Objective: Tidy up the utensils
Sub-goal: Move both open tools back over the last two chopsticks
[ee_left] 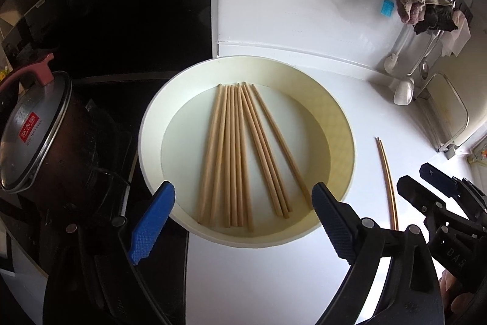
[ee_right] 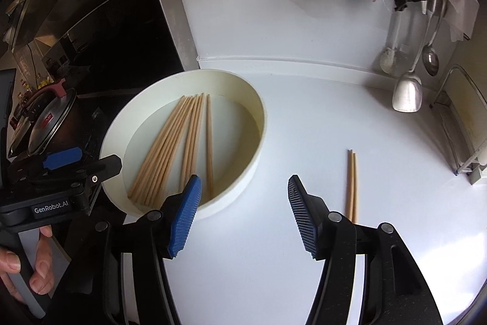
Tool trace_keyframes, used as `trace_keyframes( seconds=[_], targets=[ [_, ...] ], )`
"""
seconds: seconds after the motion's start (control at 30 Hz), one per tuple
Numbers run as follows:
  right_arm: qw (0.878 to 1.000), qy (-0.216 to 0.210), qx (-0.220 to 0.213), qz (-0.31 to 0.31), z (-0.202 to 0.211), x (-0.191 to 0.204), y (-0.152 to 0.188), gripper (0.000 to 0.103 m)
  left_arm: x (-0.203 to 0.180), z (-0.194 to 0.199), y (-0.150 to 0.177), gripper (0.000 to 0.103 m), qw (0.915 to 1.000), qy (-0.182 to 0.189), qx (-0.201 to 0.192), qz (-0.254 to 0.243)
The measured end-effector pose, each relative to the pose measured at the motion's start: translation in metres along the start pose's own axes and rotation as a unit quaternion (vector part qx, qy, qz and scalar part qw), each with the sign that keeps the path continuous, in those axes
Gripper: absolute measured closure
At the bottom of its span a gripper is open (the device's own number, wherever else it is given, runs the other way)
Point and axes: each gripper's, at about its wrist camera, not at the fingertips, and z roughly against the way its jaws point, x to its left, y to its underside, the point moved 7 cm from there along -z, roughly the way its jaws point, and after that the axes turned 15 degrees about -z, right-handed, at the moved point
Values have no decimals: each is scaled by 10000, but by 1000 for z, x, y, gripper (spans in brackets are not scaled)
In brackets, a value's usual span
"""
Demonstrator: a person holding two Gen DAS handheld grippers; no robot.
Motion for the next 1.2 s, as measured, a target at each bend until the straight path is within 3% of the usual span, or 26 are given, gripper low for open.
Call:
trace_keyframes(
  seconds=[0.3, 0.57, 0.9, 1.2],
  targets=[
    [9972, 643, -255, -296, 25, -93, 9, 43, -74, 6, 0, 13, 9994, 161, -183, -232],
    [9937, 1024, -52, -454, -10, -158, 31, 43, -126, -4, -5, 11, 9978, 122, -466, -456],
    [9948, 966, -148, -276, -46, -176, 52, 43, -166, -23, -4, 10, 9949, 233, -739, -646],
    [9939, 1062, -225, -182, -61, -180, 60, 43, -174, -34, 9, 10, 9960, 128, -564, -677]
  ],
)
